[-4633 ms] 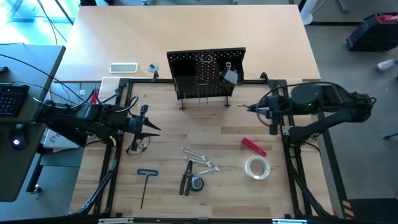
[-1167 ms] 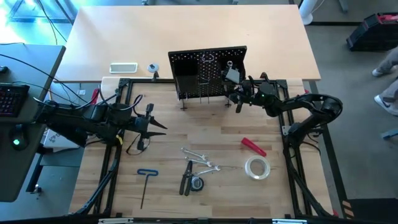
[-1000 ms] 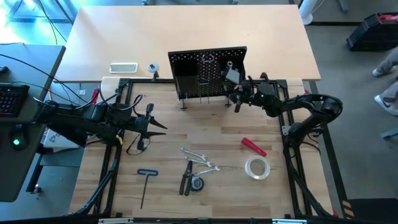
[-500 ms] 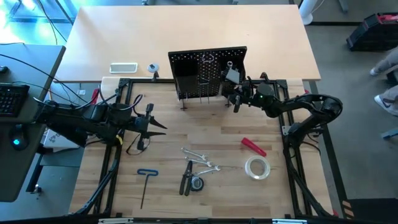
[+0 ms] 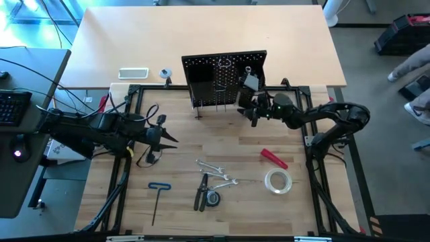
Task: Hang tools onto peg board
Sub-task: Hang the top silver wrench on the pegboard
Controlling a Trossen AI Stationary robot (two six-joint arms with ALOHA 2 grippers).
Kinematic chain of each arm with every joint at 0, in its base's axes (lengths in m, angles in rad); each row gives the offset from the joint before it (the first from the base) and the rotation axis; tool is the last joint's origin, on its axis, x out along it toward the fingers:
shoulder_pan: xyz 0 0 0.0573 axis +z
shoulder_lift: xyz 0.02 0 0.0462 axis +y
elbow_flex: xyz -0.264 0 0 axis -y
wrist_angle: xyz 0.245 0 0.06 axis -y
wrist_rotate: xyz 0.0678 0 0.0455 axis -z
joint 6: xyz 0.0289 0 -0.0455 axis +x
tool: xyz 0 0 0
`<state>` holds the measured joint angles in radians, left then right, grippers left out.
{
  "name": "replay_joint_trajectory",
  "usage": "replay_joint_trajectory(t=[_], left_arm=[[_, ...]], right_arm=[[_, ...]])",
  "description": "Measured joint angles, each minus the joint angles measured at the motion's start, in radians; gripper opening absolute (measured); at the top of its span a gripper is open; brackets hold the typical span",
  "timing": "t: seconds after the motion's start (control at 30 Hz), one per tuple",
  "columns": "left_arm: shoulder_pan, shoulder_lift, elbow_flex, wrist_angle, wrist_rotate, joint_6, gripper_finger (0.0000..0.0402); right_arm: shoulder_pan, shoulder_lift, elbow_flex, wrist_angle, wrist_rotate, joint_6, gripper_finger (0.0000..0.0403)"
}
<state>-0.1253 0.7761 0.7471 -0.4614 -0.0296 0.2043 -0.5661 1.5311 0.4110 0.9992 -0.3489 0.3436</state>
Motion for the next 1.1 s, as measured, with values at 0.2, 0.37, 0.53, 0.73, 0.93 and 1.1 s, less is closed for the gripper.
replay_joint_trajectory(t=[0.2, 0.37, 0.53, 0.73, 0.93, 1.1], left_arm=[[-0.002, 0.0, 0.0, -0.032, 0.002, -0.024, 0.0092], [-0.002, -0.001, -0.019, -0.012, 0.021, -0.038, 0.0092], [-0.002, 0.007, -0.1, 0.069, 0.048, -0.052, 0.0092], [-0.002, 0.025, -0.179, 0.142, 0.048, -0.084, 0.0092], [-0.001, 0.046, -0.237, 0.215, 0.05, -0.1, 0.0092], [-0.006, 0.072, -0.299, 0.305, 0.051, -0.108, 0.0092]], right_arm=[[0.045, 0.0, 0.0, -0.023, 0.001, 0.025, 0.0174], [0.096, 0.0, 0.0, -0.06, 0.001, 0.041, 0.0174], [0.151, 0.0, 0.0, -0.097, 0.002, 0.042, 0.0174], [0.214, -0.001, 0.0, -0.13, 0.002, 0.048, 0.0174], [0.277, -0.001, 0.0, -0.148, 0.002, 0.05, 0.0174], [0.339, -0.001, 0.0, -0.164, 0.0, 0.058, 0.0174]])
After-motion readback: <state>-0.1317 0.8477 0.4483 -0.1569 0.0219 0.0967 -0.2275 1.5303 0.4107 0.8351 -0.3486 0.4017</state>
